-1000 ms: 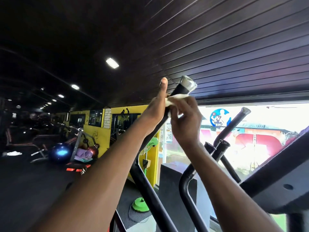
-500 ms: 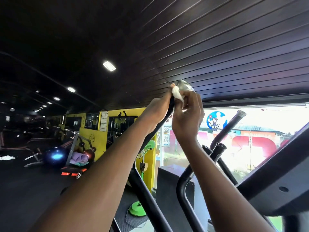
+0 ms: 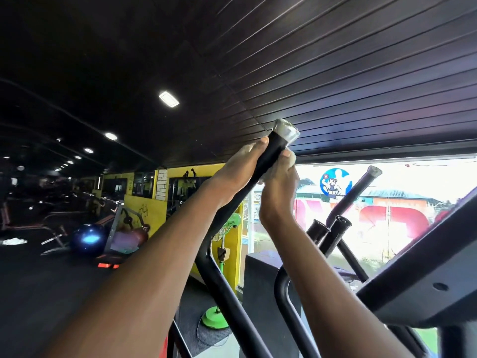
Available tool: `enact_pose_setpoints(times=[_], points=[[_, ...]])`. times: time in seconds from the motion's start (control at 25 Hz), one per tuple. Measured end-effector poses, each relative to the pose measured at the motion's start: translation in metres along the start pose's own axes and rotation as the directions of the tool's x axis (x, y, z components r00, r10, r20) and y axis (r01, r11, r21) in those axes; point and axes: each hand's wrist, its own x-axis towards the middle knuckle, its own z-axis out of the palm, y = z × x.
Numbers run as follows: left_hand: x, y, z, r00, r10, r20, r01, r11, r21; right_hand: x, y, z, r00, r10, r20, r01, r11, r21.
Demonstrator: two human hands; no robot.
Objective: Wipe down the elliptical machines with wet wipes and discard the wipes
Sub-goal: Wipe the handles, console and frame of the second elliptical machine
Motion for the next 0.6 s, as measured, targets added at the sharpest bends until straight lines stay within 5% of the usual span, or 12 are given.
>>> enact_pose_setpoints(times=[0.16, 0.36, 0.6], points=[[-0.019, -0.017, -0.011, 1.0, -0.013, 0.002, 0.013, 1.0, -0.016, 0.023, -0.023, 0.004, 0.996, 0.088, -0.014, -0.08, 0.956, 0.281], [-0.032, -0.02, -0.009, 0.997, -0.071, 0.028, 0.071, 0.997, 0.015, -0.052, 0.048, -0.007, 0.951, 0.179, 0.251, -0.147, 0.979, -0.141], [-0.033, -0.034, -0.009, 0.995, -0.083, -0.049, 0.088, 0.989, 0.12, -0.027, 0.036, 0.005, 0.981, 0.091, 0.171, -0.106, 0.991, 0.083]])
